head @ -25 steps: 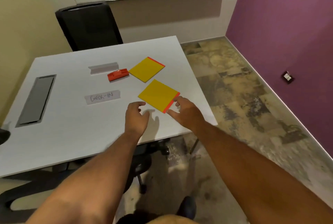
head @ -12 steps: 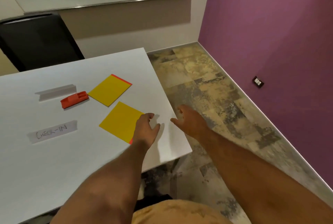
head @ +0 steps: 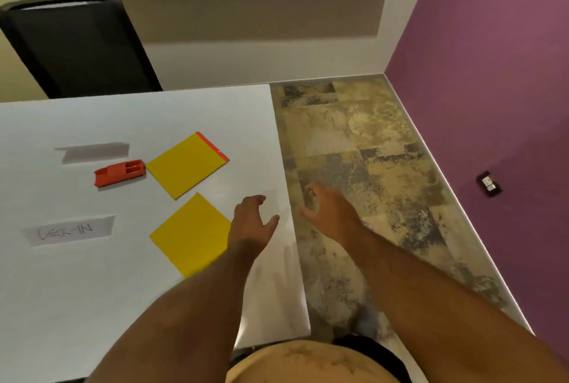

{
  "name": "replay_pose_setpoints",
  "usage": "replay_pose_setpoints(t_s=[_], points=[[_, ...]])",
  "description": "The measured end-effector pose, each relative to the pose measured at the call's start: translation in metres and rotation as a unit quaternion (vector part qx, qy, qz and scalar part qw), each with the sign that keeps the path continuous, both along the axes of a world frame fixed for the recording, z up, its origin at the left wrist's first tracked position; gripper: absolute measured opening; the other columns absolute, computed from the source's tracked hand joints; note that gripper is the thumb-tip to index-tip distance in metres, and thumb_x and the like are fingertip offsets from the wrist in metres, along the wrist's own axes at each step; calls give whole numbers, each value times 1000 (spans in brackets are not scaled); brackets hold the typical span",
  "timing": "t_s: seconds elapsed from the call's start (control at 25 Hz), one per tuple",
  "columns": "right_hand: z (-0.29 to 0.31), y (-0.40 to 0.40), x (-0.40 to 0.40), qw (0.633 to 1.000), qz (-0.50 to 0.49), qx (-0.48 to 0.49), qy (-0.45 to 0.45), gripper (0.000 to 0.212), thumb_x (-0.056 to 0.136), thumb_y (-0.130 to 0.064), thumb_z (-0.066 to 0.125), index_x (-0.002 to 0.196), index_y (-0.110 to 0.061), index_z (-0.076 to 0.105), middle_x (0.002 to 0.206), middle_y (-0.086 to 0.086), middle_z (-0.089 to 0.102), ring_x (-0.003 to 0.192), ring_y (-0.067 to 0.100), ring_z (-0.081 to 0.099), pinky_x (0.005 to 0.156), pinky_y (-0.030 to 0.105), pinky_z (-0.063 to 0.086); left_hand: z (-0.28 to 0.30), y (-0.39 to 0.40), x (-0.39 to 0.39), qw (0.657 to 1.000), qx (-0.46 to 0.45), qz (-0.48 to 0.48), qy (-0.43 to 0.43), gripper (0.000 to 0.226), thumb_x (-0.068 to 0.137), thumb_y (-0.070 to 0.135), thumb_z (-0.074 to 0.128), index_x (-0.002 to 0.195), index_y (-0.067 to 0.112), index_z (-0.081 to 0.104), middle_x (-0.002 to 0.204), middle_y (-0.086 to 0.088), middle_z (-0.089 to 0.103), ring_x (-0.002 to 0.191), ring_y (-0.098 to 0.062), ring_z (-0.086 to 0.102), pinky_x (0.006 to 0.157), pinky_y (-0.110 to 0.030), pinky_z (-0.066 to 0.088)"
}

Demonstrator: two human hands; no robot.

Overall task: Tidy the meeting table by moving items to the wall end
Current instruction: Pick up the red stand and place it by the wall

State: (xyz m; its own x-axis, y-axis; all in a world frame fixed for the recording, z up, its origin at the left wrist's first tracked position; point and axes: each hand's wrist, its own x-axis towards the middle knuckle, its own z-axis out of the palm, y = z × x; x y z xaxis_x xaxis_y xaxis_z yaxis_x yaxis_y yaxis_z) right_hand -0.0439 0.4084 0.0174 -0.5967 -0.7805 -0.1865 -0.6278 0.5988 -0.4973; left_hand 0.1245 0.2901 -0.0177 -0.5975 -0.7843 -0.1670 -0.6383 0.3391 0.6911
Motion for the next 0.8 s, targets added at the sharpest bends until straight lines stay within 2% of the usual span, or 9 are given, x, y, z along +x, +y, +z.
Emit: replay_pose_setpoints(t_s=[0.08,0.16,0.28,0.48,0.6,0.8], points=[[-11,-19,-33,999,44,-12,-4,59,92,-55,70,140,-25,55,136,-1,63,121,22,63,95,41,57,-10,-1,-20,999,-5,48,-3,64,89,41,75,144,16,53,142,-4,57,134,-23,50,109,-40,48],[-26,-40,-72,995,101,-18,-7,62,93,-53,70,145,-22,54,145,2,59,133,24,57,106,43,52,-19,1,-48,993,-13,116,-24,65,89,44,74,144,17,53,143,-4,56,135,-24,49,110,-41,47],[-36,-66,-127,980,197,-12,-37,68,97,-55,65,153,-23,47,158,3,49,146,25,46,119,44,42,-24,16,-93,968,-7,248,-27,62,90,44,75,142,18,53,144,-4,54,136,-25,49,110,-41,45],[-22,-90,-196,956,286,-33,-53,69,95,-57,67,153,-24,48,155,1,51,141,23,50,114,43,47,0,34,-154,926,-15,378,-11,59,90,43,76,139,18,55,144,-5,56,137,-26,50,112,-41,41],[-10,-107,-225,944,320,-38,-69,70,93,-61,67,151,-27,47,154,-2,51,138,21,52,109,44,52,27,24,-180,910,-54,410,-10,57,90,38,77,138,15,56,143,-7,58,136,-28,51,111,-41,42],[7,-143,-241,928,363,-37,-70,80,93,-65,66,159,-27,38,165,-2,41,148,23,45,118,45,45,42,13,-195,887,-93,451,-29,57,90,35,77,139,14,56,144,-7,57,137,-28,51,110,-42,45]])
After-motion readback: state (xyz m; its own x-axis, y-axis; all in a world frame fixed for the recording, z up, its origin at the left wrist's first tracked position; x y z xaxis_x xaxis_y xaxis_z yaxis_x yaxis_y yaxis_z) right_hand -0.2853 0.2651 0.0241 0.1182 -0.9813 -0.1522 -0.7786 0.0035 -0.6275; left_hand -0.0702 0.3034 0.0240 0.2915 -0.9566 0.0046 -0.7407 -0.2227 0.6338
